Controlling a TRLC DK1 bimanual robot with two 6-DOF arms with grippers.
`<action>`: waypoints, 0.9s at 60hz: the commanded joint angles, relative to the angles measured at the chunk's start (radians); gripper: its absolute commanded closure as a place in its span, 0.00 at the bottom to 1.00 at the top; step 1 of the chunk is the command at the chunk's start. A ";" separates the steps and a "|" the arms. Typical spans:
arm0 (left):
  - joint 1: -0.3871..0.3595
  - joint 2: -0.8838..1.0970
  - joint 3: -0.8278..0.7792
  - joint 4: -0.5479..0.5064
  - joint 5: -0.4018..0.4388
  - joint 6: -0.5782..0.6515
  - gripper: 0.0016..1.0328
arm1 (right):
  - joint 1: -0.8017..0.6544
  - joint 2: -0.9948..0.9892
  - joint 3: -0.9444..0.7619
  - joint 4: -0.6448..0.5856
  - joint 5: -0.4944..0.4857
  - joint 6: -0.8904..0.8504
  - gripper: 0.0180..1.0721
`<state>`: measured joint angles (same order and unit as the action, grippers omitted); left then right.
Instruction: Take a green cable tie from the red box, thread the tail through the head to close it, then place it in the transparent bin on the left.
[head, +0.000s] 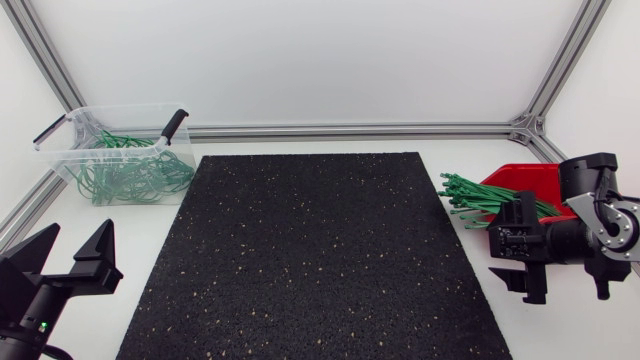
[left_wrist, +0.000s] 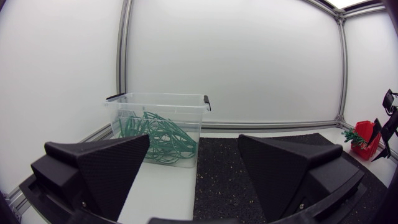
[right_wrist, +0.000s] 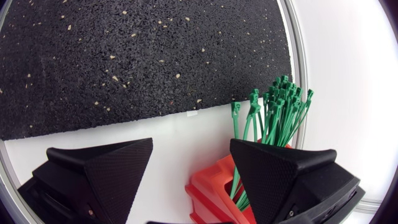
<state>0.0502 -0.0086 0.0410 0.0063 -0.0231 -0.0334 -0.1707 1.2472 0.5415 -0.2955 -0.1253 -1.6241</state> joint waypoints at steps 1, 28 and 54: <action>0.000 -0.002 -0.038 -0.028 0.006 -0.016 0.04 | 0.008 -0.003 -0.026 -0.001 0.007 -0.022 0.14; 0.002 -0.002 -0.038 -0.028 0.006 -0.016 0.04 | 0.031 0.126 -0.026 0.182 0.052 0.000 0.14; -0.004 -0.002 -0.038 -0.028 0.008 -0.016 0.04 | 0.030 0.083 -0.044 0.219 0.039 -0.006 0.43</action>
<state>0.0502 -0.0086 0.0410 0.0051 -0.0223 -0.0334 -0.1455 1.3476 0.5316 -0.0948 -0.0811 -1.6238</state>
